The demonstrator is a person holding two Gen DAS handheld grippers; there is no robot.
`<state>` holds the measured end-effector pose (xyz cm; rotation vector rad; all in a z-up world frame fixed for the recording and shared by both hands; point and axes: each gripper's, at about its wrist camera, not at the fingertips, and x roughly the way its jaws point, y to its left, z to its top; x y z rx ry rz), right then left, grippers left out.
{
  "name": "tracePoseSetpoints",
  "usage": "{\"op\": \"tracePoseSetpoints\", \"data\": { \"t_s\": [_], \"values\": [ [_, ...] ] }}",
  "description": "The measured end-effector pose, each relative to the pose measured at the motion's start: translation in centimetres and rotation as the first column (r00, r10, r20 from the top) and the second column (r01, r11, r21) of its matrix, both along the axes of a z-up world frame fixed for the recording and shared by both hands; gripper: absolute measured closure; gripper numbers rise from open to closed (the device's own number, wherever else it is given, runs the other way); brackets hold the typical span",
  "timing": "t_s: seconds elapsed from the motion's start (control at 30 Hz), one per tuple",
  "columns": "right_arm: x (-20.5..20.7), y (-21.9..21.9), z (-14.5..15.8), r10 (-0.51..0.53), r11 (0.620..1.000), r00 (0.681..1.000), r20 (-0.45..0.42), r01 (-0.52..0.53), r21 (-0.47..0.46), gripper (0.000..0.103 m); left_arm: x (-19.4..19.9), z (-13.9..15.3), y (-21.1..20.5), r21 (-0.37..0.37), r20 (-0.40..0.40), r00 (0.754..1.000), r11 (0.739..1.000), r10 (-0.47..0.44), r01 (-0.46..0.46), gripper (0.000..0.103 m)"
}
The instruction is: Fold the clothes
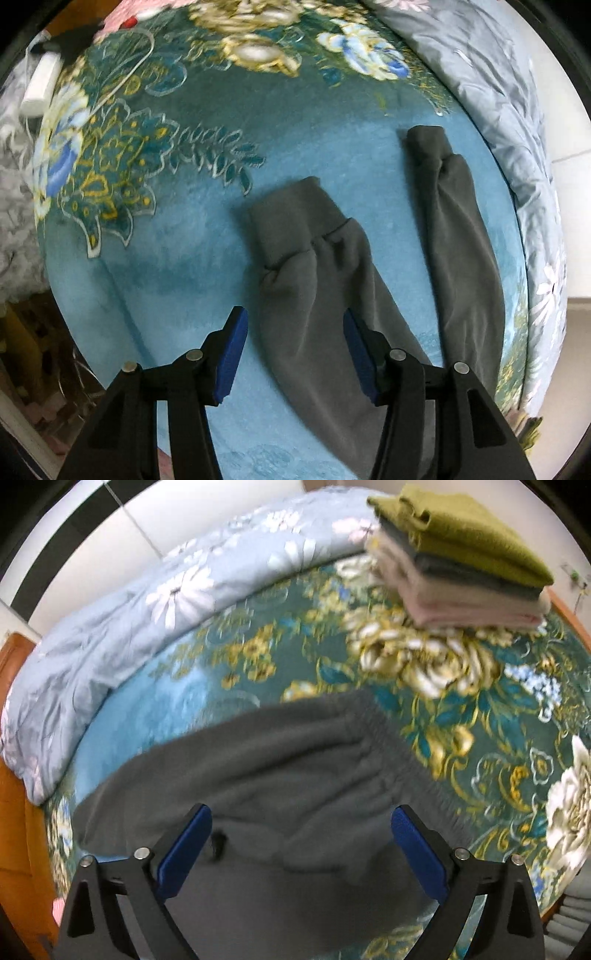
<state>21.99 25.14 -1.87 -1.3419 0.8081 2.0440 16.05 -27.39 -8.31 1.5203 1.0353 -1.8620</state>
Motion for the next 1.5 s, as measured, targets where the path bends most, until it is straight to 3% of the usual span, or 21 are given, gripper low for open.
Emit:
{"op": "tracePoseSetpoints", "data": {
  "t_s": [0.2, 0.37, 0.53, 0.63, 0.7, 0.83, 0.93, 1.03, 1.1, 1.2, 1.3, 1.43, 1.5],
  "values": [
    [-0.2, 0.3, 0.5, 0.009, 0.998, 1.000, 0.008, -0.010, 0.060, 0.004, 0.0, -0.6, -0.8, -0.002, -0.010, 1.000, 1.000, -0.015, 0.015, 0.049],
    [3.4, 0.2, -1.5, -0.114, 0.993, 0.993, 0.037, 0.114, 0.002, 0.004, -0.1, -3.5, -1.9, 0.079, 0.010, 0.999, 0.996, -0.032, 0.031, 0.048],
    [8.3, 0.4, -3.9, -0.245, 0.967, 0.965, 0.089, 0.250, -0.045, 0.004, -0.7, -5.8, -2.6, 0.122, 0.042, 0.997, 0.991, -0.063, 0.057, 0.048],
    [11.3, 0.5, -5.3, -0.320, 0.942, 0.940, 0.122, 0.330, -0.069, 0.004, -1.2, -6.9, -3.0, 0.140, 0.063, 0.995, 0.988, -0.081, 0.071, 0.060],
    [13.3, 0.6, -6.3, -0.368, 0.920, 0.918, 0.145, 0.382, -0.084, 0.004, -1.5, -7.5, -3.3, 0.146, 0.077, 0.993, 0.986, -0.090, 0.078, 0.060],
    [14.3, 1.5, -8.3, -0.401, 0.894, 0.905, 0.141, 0.421, -0.154, 0.004, -1.7, -8.0, -3.7, 0.165, 0.089, 0.992, 0.984, -0.090, 0.074, 0.064],
    [15.2, 2.1, -9.8, -0.426, 0.871, 0.894, 0.139, 0.447, -0.206, 0.015, -1.9, -8.2, -3.7, 0.170, 0.096, 0.991, 0.983, -0.088, 0.071, 0.067],
    [15.4, 2.6, -11.3, -0.437, 0.851, 0.890, 0.134, 0.457, -0.259, 0.037, -2.1, -8.5, -3.5, 0.178, 0.098, 0.991, 0.982, -0.085, 0.067, 0.074],
    [15.1, 2.7, -11.9, -0.428, 0.841, 0.894, 0.134, 0.448, -0.303, 0.064, -2.2, -8.3, -3.4, 0.174, 0.105, 0.991, 0.983, -0.082, 0.063, 0.079],
    [14.8, 2.6, -11.7, -0.414, 0.836, 0.900, 0.138, 0.435, -0.333, 0.086, -2.3, -7.8, -3.5, 0.166, 0.111, 0.991, 0.984, -0.078, 0.059, 0.088],
    [15.1, 2.6, -10.7, -0.412, 0.823, 0.900, 0.145, 0.435, -0.366, 0.095, -2.4, -6.9, -3.8, 0.161, 0.109, 0.992, 0.986, -0.062, 0.043, 0.090],
    [16.2, 2.2, -7.0, -0.435, 0.802, 0.897, 0.081, 0.427, -0.418, 0.097, -2.6, -4.5, -5.0, 0.157, 0.082, 0.996, 0.987, -0.032, 0.019, 0.091],
    [15.8, 1.6, -5.1, -0.406, 0.816, 0.912, 0.062, 0.392, -0.425, 0.098, -2.9, -2.9, -5.5, 0.143, 0.077, 0.997, 0.990, -0.032, 0.021, 0.091]
  ]
}}
